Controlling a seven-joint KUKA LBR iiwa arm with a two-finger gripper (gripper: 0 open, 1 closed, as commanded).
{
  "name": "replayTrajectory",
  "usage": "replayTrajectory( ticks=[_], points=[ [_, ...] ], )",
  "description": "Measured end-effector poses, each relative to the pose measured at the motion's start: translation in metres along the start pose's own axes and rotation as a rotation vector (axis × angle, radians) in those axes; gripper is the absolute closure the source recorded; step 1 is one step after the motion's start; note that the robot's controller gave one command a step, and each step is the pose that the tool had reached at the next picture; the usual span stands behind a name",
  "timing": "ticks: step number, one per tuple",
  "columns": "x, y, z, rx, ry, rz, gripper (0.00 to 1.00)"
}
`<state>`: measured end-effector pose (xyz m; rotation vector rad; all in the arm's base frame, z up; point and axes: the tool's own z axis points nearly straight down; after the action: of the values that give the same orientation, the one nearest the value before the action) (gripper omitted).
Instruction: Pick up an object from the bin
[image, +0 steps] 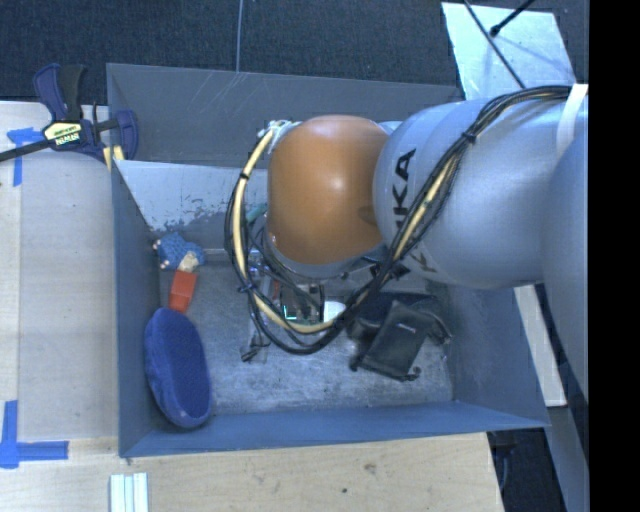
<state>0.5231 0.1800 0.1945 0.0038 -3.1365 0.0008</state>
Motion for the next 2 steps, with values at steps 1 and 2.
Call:
replayTrajectory(
  ticks=[1, 2],
  points=[
    [-0.039, -0.09, 0.089, 0.004, -0.002, 0.035, 0.0],
    [-0.029, -0.02, 0.085, -0.002, -0.009, 0.02, 0.0]
  ],
)
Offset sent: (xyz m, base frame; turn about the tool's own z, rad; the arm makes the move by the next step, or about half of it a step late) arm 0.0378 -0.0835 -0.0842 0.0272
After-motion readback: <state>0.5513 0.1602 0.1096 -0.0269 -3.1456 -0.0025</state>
